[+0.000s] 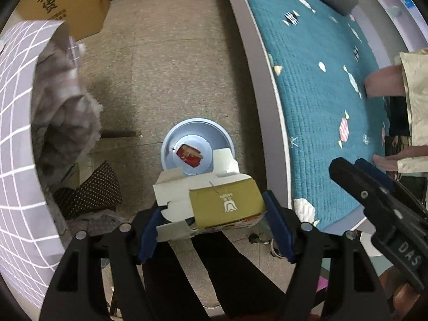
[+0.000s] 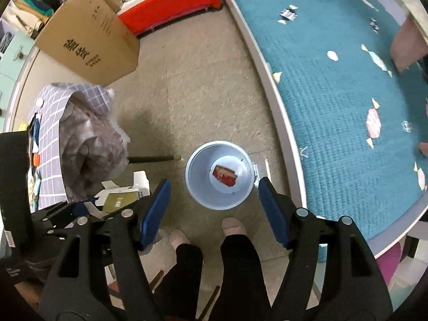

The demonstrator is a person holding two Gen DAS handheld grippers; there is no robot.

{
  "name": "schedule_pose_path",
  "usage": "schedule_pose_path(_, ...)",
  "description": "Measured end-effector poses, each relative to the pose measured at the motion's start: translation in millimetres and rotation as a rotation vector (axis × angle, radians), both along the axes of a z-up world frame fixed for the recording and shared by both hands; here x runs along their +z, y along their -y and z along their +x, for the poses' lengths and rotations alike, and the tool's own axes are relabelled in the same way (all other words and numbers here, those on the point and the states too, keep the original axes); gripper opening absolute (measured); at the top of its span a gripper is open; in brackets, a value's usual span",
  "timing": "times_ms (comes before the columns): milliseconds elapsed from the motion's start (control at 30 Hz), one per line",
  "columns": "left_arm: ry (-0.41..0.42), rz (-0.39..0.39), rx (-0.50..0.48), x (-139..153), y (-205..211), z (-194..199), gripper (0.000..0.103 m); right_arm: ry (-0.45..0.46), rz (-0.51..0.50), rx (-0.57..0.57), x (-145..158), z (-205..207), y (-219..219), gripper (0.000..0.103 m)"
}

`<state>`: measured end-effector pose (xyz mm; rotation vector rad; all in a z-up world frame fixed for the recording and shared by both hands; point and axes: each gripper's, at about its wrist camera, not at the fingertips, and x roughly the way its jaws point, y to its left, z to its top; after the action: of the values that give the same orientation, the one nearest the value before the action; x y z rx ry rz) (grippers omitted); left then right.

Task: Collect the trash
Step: 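Drop the gold box from the left gripper into the blue bin, then grasp the teal toothpaste tube with the left gripper while the right gripper grasps the green-leaf toy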

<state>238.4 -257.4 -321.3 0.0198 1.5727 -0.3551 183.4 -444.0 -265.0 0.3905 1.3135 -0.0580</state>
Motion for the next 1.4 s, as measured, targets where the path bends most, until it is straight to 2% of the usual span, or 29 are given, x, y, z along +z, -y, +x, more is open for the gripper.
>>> schedule_pose_path(67, -0.004, -0.015, -0.01, 2, 6, 1, 0.072, 0.015, 0.0, -0.023, 5, -3, 8, 0.067)
schedule_pose_path(133, -0.007, -0.02, -0.003, 3, 8, 0, 0.081, 0.025, -0.004, -0.041, 9, -6, 12, 0.067)
schedule_pose_path(400, 0.012, -0.064, 0.071, 17, 0, 1, 0.084, 0.053, 0.01, -0.075, 25, -14, 20, 0.067)
schedule_pose_path(633, 0.146, -0.009, 0.131, 63, -32, -6, 0.084, 0.066, 0.032, -0.012, 41, -8, -3, 0.067)
schedule_pose_path(800, 0.256, 0.022, 0.226, 105, -97, -19, 0.084, 0.096, 0.066, 0.127, 58, 8, -60, 0.067)
schedule_pose_path(933, 0.315, 0.076, 0.309, 121, -162, -35, 0.084, 0.113, 0.101, 0.252, 69, 20, -121, 0.067)
schedule_pose_path(1067, 0.328, 0.123, 0.372, 117, -226, -51, 0.084, 0.115, 0.117, 0.359, 72, 25, -184, 0.067)
schedule_pose_path(1167, 0.345, 0.159, 0.38, 107, -270, -63, 0.084, 0.105, 0.121, 0.415, 69, 25, -224, 0.067)
schedule_pose_path(1267, 0.35, 0.16, 0.367, 95, -302, -66, 0.084, 0.09, 0.118, 0.446, 63, 26, -265, 0.067)
schedule_pose_path(1400, 0.345, 0.149, 0.311, 77, -330, -60, 0.084, 0.065, 0.117, 0.441, 52, 26, -297, 0.067)
